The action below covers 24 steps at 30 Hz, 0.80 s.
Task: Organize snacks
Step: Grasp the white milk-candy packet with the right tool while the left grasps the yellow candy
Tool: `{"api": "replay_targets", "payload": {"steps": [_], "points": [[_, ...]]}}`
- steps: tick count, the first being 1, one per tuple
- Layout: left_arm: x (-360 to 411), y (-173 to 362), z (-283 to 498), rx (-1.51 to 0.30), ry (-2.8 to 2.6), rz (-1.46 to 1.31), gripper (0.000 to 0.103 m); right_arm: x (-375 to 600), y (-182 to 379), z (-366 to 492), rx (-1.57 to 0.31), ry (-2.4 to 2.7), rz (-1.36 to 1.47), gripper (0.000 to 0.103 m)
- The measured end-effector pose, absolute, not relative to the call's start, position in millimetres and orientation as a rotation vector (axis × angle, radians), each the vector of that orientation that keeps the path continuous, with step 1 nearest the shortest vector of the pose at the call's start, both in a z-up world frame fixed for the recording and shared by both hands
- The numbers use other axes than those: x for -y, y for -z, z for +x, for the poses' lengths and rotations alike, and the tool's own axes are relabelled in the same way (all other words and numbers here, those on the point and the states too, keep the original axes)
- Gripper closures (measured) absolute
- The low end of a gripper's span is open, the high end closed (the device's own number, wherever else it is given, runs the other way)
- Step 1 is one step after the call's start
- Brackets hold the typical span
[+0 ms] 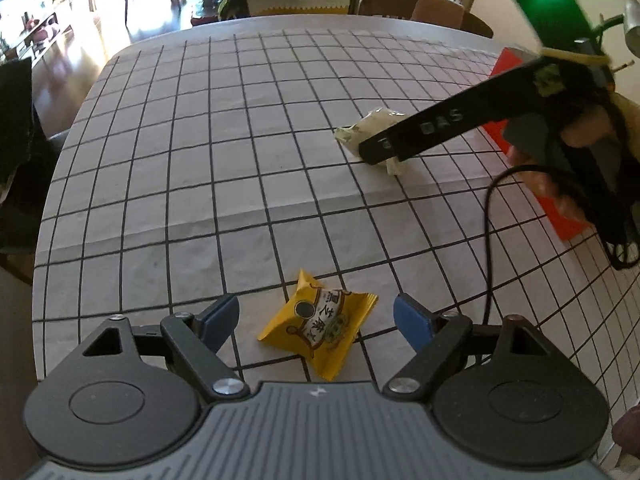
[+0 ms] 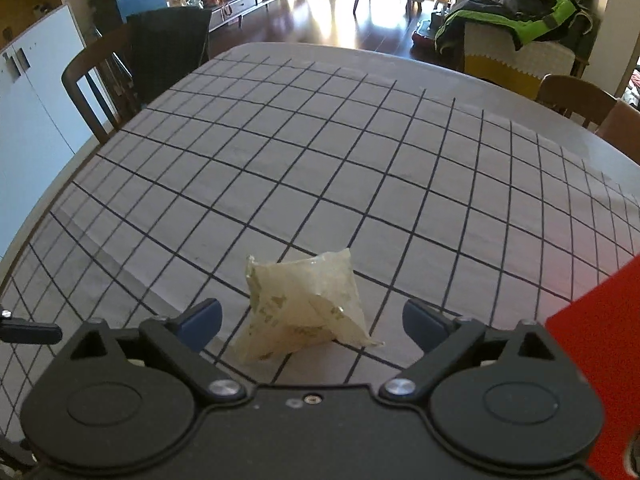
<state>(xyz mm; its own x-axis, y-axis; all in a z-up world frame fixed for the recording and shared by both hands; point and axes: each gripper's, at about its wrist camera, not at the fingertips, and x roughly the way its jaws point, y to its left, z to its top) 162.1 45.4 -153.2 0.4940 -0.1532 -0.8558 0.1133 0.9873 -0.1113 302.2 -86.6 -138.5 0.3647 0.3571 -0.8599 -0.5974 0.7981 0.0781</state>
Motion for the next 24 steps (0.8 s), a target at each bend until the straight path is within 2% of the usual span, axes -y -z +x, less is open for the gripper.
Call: {"api": "replay_targets", "payload": {"steps": [4, 5, 6, 10, 12, 15, 24], "points": [[-41, 157, 167, -1.055, 0.176, -0.009, 0.028, 81, 147, 307, -1.042, -0.622, -0.272, 0.011], [-40, 159, 169, -1.065, 0.174, -0.001, 0.034, 80, 148, 308, -1.044, -0.623, -0.278, 0.012], [-40, 161, 171, -1.075, 0.173, 0.004, 0.039, 79, 150, 308, -1.046, -0.623, -0.282, 0.014], [-40, 166, 175, -1.096, 0.174, 0.005, 0.047, 78, 155, 309, -1.058, -0.627, -0.291, 0.022], [-39, 168, 177, -1.099, 0.178, 0.008, 0.056, 78, 156, 308, -1.057, -0.63, -0.291, 0.028], [-40, 170, 179, -1.106, 0.176, 0.0, 0.056, 78, 155, 306, -1.044, -0.635, -0.298, 0.038], [-49, 171, 181, -1.11, 0.158, -0.057, 0.058, 82, 149, 294, -1.032, -0.62, -0.278, 0.046]]}}
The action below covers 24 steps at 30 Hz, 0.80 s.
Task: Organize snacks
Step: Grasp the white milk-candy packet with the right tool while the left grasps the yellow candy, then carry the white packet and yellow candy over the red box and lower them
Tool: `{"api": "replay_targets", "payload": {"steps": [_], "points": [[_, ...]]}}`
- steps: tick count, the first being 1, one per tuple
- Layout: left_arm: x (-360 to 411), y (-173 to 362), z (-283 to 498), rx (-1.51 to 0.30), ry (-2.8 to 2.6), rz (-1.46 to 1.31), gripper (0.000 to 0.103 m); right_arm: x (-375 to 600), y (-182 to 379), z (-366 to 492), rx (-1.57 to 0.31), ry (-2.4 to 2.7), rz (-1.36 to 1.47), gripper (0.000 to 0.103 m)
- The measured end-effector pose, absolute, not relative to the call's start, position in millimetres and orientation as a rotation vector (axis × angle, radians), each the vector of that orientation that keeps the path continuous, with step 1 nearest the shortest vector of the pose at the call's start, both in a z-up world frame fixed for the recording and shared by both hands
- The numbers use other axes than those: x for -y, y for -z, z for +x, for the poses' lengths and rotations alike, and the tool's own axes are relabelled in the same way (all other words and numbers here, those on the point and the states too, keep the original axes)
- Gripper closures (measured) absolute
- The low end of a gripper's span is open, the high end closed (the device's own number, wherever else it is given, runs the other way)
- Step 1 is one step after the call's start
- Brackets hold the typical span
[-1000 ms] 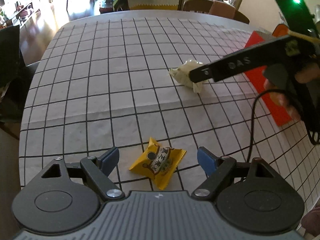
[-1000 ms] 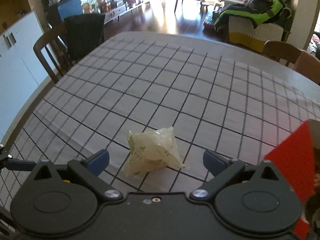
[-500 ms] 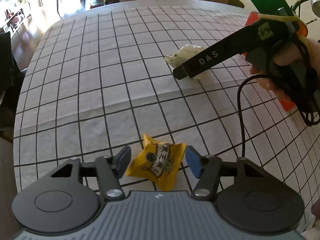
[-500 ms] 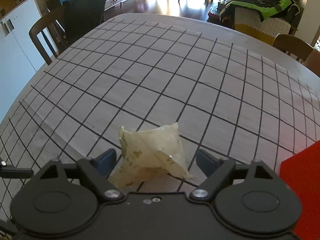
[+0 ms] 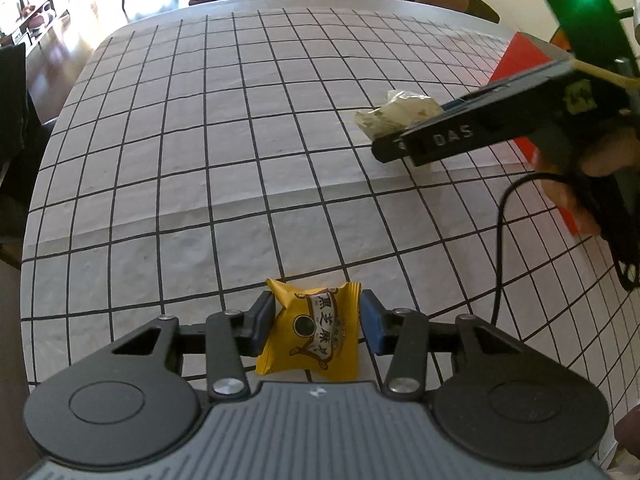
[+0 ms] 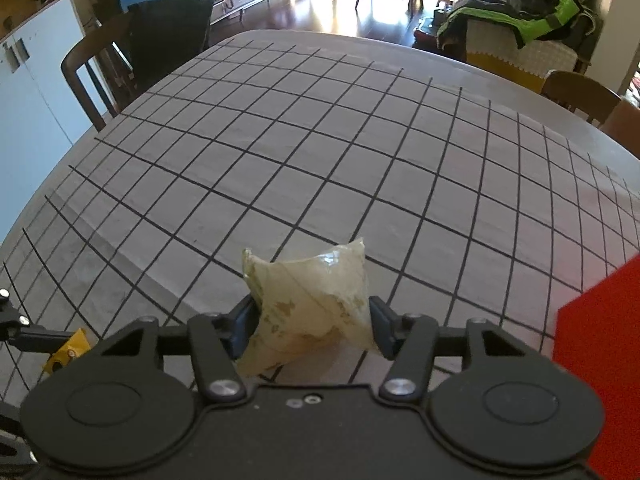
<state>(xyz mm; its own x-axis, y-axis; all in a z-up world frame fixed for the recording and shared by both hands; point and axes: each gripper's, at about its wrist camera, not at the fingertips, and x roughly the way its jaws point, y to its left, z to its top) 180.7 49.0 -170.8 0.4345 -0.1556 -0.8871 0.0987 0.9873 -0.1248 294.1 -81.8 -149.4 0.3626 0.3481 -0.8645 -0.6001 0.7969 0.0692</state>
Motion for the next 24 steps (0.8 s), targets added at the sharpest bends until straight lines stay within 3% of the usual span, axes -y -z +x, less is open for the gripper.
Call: {"api": "replay_targets", "payload": {"steps": [6, 16, 24], "points": [[-58, 167, 176, -1.093, 0.141, -0.072, 0.068, 97, 132, 280, -1.011, -0.6, -0.231, 0.047], [-67, 151, 162, -1.087, 0.096, -0.102, 0.069, 121, 96, 245, -0.966, -0.586, -0.163, 0.048], [-63, 105, 150, -1.024, 0.099, -0.123, 0.069, 144, 59, 217, -0.924, -0.581, -0.151, 0.048]]}}
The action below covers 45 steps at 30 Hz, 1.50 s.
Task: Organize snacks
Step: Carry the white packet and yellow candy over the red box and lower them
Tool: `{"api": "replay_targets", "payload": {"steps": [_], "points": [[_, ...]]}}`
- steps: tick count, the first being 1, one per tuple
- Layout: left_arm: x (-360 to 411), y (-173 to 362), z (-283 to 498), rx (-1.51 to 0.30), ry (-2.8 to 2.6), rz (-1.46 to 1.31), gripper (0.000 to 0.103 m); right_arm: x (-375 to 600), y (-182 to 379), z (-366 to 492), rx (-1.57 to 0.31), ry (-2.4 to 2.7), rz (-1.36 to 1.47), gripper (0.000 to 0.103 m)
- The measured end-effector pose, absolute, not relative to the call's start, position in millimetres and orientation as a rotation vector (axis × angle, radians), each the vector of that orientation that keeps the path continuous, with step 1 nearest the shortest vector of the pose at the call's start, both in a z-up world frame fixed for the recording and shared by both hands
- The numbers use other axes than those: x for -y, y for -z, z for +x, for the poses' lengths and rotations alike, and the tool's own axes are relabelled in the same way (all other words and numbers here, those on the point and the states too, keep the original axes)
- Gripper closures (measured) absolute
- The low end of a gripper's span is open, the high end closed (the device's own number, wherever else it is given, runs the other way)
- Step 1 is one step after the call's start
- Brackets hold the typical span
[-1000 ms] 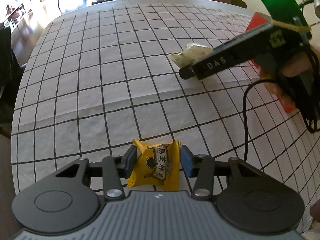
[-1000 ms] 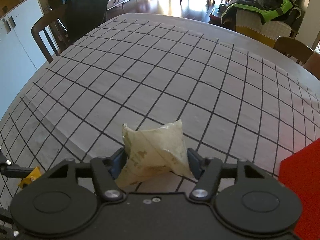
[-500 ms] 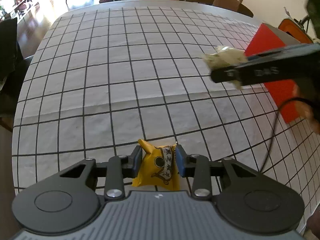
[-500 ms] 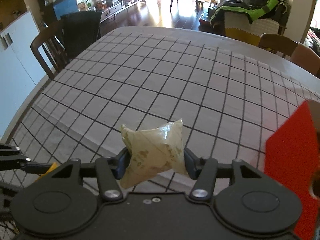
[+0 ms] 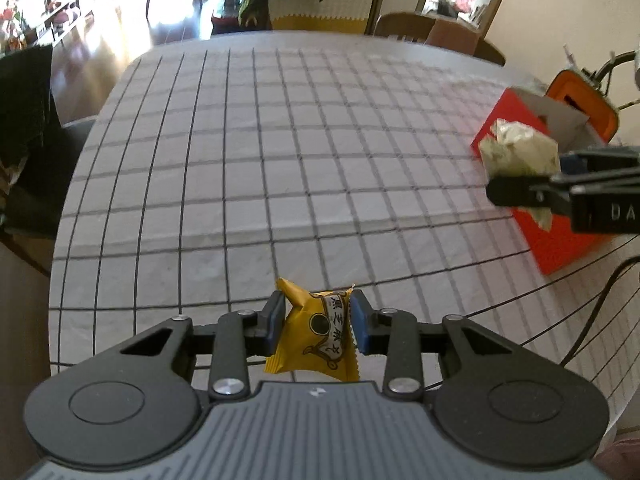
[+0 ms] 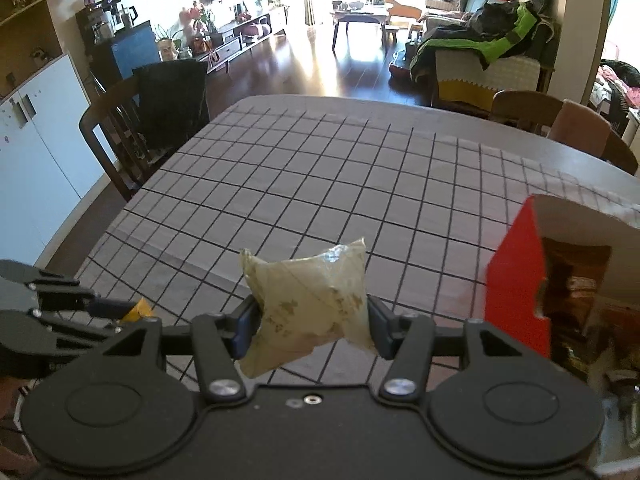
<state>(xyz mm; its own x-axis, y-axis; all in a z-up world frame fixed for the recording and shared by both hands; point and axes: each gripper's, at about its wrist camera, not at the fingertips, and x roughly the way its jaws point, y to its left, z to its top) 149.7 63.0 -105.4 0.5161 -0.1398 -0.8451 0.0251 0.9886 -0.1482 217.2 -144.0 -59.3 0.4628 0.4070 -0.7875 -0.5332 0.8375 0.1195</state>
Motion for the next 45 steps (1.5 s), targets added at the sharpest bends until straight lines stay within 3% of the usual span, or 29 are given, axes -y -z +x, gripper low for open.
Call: {"api": "replay_targets", "payload": {"steps": [19, 45], "points": [[29, 21, 160, -0.891, 0.191, -0.083, 0.069, 234, 0, 197, -0.825, -0.502, -0.118, 0.047], [212, 25, 234, -0.887, 0.29, 0.007, 0.069, 391, 20, 237, -0.827, -0.314, -0.088, 0.047]]}}
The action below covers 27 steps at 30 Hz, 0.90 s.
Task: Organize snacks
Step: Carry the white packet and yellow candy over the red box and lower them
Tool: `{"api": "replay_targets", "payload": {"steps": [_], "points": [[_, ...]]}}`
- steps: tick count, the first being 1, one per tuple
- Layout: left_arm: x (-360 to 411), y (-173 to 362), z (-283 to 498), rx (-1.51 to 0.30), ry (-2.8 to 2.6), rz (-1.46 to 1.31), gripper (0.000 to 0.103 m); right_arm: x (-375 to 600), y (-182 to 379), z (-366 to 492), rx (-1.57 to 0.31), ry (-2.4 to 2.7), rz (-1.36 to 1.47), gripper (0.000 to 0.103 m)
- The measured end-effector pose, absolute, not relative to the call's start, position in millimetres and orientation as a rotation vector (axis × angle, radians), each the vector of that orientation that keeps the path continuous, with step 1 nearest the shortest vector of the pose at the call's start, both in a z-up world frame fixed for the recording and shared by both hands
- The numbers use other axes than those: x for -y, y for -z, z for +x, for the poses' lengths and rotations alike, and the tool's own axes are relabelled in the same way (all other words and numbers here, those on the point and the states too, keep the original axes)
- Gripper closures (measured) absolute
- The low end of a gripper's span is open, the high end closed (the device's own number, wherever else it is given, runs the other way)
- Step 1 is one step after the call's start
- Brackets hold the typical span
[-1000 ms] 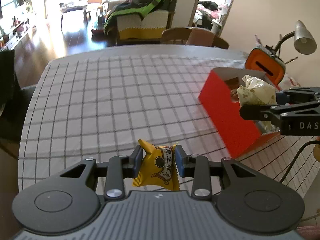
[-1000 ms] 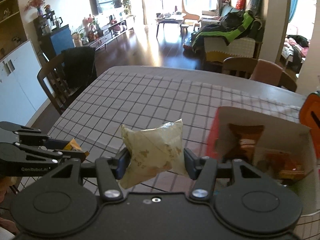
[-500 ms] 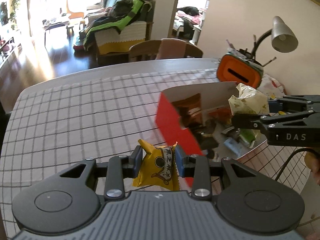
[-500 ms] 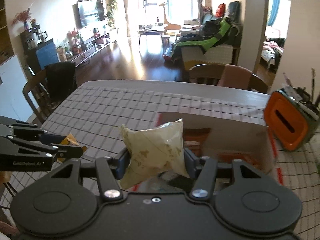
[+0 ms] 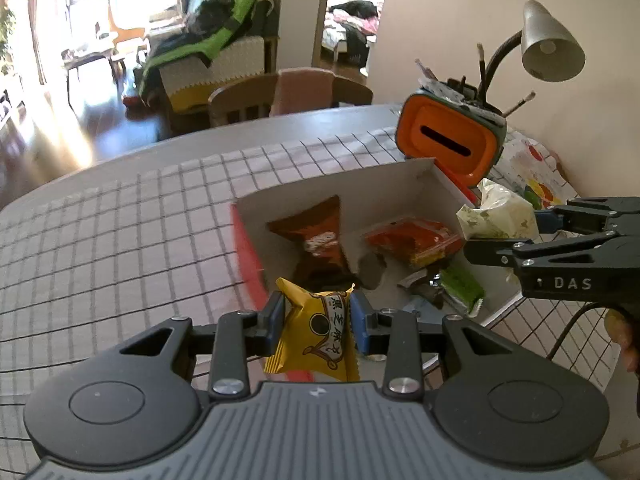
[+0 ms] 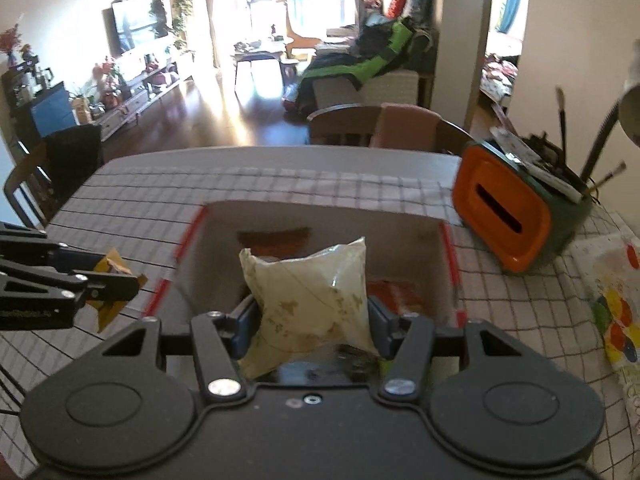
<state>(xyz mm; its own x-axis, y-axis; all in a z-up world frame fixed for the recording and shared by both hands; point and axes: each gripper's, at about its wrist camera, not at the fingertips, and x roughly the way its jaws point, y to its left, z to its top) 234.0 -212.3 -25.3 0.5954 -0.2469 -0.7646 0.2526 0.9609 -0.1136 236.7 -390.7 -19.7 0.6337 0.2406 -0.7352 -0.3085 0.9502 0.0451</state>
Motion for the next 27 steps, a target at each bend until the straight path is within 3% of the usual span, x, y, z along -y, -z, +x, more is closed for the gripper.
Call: {"api": "replay_targets", "payload": {"steps": [10, 27], "points": [[255, 61, 271, -0.998, 0.294, 0.035, 0.069, 428, 59, 258, -0.901, -0.275, -0.146, 0.047], [294, 92, 300, -1.115, 0.301, 0.07, 0.069, 408, 92, 321, -0.961, -0.343, -0.192, 0.047]]}}
